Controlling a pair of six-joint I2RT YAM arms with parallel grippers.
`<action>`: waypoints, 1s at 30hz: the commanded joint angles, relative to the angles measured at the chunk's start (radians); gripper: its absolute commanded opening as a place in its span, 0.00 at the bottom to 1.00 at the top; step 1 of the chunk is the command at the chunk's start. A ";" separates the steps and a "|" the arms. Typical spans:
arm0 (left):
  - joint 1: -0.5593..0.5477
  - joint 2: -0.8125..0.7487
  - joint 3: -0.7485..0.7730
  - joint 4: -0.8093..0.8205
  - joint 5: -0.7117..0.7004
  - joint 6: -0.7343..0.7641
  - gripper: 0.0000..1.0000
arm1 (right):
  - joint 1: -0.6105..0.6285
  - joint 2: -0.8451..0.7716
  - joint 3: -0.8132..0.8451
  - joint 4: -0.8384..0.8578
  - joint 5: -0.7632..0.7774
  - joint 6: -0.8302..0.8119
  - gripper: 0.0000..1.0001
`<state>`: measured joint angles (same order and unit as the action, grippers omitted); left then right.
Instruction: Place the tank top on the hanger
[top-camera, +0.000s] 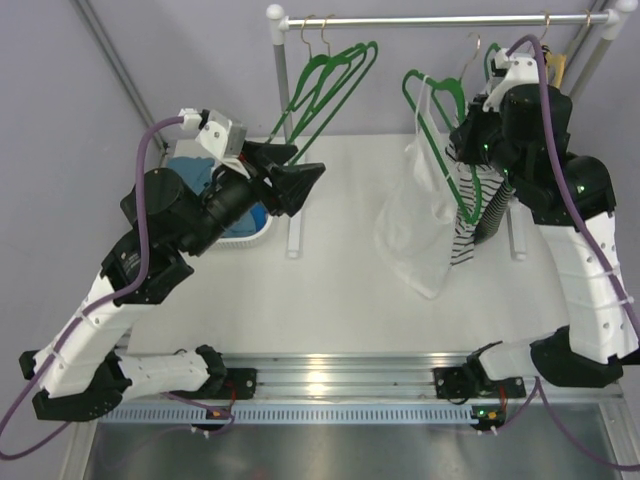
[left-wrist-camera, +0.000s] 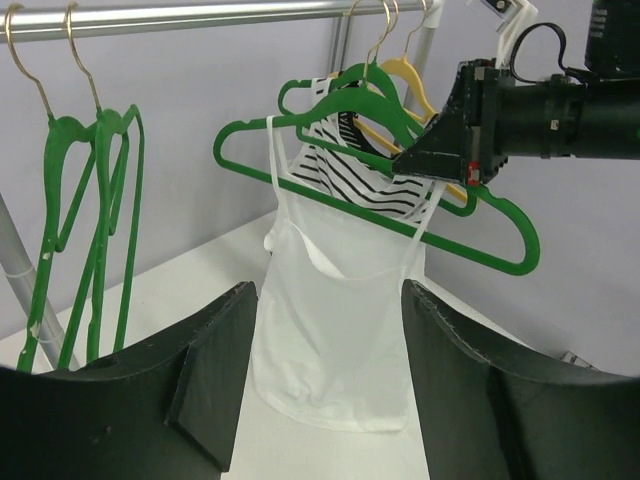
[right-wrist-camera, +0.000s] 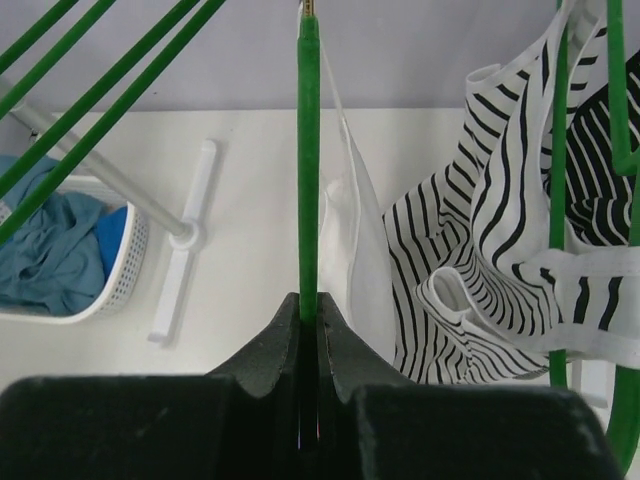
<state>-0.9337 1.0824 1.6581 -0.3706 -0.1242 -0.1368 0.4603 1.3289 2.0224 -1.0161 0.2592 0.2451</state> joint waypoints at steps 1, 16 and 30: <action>0.001 -0.026 -0.018 0.045 -0.012 -0.009 0.65 | -0.046 0.026 0.110 0.070 -0.011 -0.007 0.00; 0.001 -0.030 -0.049 0.030 -0.046 -0.011 0.65 | -0.163 0.190 0.220 0.134 -0.044 -0.007 0.00; 0.001 -0.050 -0.110 0.038 -0.086 -0.007 0.65 | -0.199 0.176 0.049 0.244 -0.081 -0.030 0.00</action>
<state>-0.9337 1.0496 1.5532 -0.3691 -0.1913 -0.1402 0.2787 1.5421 2.0918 -0.8646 0.1928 0.2207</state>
